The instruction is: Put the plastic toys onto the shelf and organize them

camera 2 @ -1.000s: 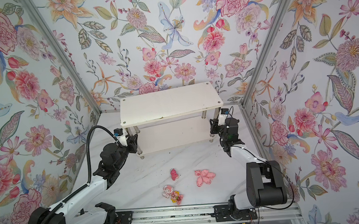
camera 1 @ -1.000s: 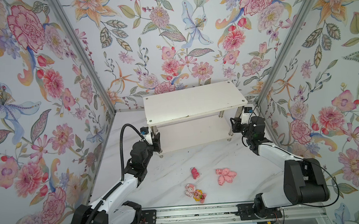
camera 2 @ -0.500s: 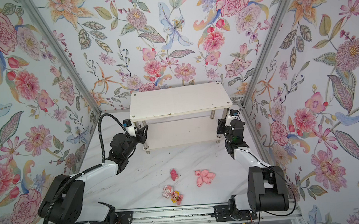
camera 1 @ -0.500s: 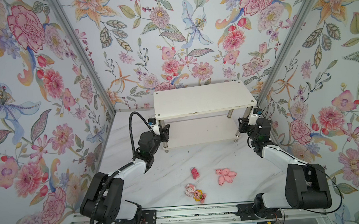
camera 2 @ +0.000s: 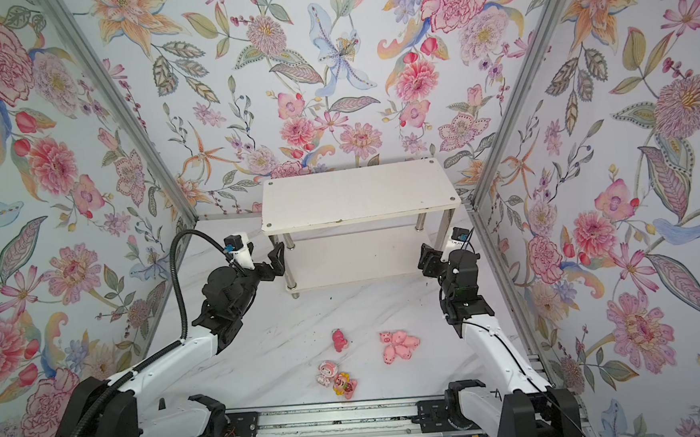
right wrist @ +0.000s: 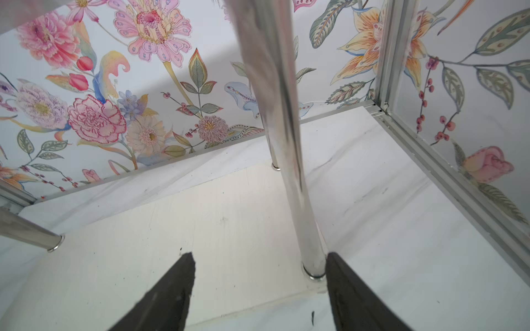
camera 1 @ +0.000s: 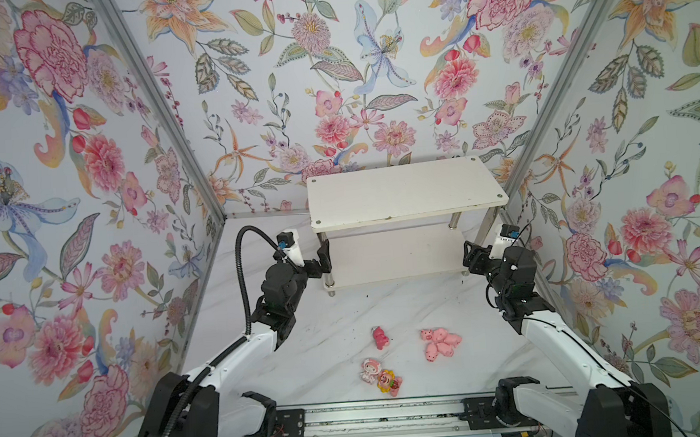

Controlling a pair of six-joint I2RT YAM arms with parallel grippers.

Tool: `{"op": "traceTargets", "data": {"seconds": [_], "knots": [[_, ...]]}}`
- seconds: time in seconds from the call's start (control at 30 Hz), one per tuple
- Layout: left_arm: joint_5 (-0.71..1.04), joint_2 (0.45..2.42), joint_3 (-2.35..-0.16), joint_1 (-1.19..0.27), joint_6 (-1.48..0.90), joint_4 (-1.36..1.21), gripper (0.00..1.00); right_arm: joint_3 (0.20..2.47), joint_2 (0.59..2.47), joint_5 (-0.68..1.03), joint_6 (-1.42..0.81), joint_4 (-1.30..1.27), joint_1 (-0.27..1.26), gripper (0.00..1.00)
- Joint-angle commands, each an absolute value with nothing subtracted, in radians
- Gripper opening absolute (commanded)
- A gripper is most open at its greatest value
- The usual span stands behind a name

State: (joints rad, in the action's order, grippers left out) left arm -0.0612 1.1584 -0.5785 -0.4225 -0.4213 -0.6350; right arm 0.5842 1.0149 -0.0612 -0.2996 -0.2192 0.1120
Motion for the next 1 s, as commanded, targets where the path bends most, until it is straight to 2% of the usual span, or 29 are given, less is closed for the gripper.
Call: {"op": "traceTargets", "data": {"seconds": [0.0, 0.13, 0.23, 0.33, 0.5, 0.6, 0.63, 0.77, 0.83, 0.9, 0.97], "knots": [[-0.153, 1.048, -0.503, -0.425, -0.396, -0.543, 0.99, 0.564, 0.940, -0.211, -0.286, -0.030, 0.180, 0.75], [-0.104, 0.894, -0.363, -0.400, -0.497, -0.676, 0.99, 0.570, 0.892, -0.329, -0.266, 0.086, 0.312, 0.76], [-0.059, 0.771, -0.151, -0.325, -0.667, -0.945, 0.99, 0.580, 0.890, -0.416, -0.266, 0.145, 0.413, 0.76], [0.097, 0.799, -0.251, -0.209, -0.708, -0.764, 0.99, 0.606, 0.906, -0.467, -0.279, 0.192, 0.498, 0.75], [0.163, 0.980, -0.395, -0.210, -0.616, -0.598, 0.99, 0.675, 0.971, -0.472, -0.249, 0.275, 0.638, 0.76], [0.161, 1.012, -0.391, -0.212, -0.598, -0.591, 0.99, 0.707, 1.018, -0.464, -0.253, 0.327, 0.767, 0.75], [0.159, 1.009, -0.390, -0.215, -0.587, -0.571, 0.98, 0.716, 1.036, -0.461, -0.264, 0.339, 0.811, 0.74], [0.127, 0.972, -0.390, -0.280, -0.527, -0.499, 0.79, 0.754, 1.137, -0.371, -0.302, 0.344, 0.953, 0.67], [0.133, 0.941, -0.377, -0.334, -0.507, -0.494, 0.76, 0.781, 1.203, -0.305, -0.311, 0.337, 1.005, 0.64], [0.075, 0.901, -0.362, -0.399, -0.493, -0.468, 0.73, 0.808, 1.275, -0.258, -0.326, 0.338, 1.044, 0.61], [0.013, 0.844, -0.326, -0.459, -0.488, -0.462, 0.62, 0.826, 1.337, -0.201, -0.350, 0.330, 1.073, 0.60]]}}
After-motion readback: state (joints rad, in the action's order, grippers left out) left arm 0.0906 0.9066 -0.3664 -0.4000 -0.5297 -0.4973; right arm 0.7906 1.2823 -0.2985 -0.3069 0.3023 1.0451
